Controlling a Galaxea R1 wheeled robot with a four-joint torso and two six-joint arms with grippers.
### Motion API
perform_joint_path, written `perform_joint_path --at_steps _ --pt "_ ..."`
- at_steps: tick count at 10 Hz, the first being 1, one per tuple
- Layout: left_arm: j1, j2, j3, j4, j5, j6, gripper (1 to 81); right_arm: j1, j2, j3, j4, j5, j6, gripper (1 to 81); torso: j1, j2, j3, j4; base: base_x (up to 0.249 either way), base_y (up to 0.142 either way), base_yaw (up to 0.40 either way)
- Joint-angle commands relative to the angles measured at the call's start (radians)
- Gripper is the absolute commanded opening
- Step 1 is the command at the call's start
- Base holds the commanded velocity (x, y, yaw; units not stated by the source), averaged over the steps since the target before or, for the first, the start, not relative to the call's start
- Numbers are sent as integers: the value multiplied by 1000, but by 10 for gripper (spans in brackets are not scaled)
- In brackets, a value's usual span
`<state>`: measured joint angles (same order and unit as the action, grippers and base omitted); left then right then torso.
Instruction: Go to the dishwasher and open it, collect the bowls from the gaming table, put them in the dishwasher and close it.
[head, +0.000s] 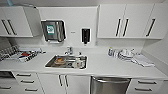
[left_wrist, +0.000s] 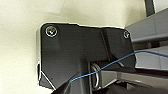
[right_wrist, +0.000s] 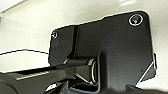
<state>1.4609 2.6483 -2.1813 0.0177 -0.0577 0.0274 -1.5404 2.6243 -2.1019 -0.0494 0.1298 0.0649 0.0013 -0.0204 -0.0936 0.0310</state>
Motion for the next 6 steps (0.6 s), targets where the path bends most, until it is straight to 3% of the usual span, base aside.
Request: perform_joint_path --at_steps 1,6 --pt "-41 -22 11 1 47 5 811 36 -22 17 -12 -52 -2 811 0 0 0 0 116 0 0" --pt "-41 -22 8 2 47 5 811 36 -21 16 -12 -52 -2 811 0 0 0 0 116 0 0"
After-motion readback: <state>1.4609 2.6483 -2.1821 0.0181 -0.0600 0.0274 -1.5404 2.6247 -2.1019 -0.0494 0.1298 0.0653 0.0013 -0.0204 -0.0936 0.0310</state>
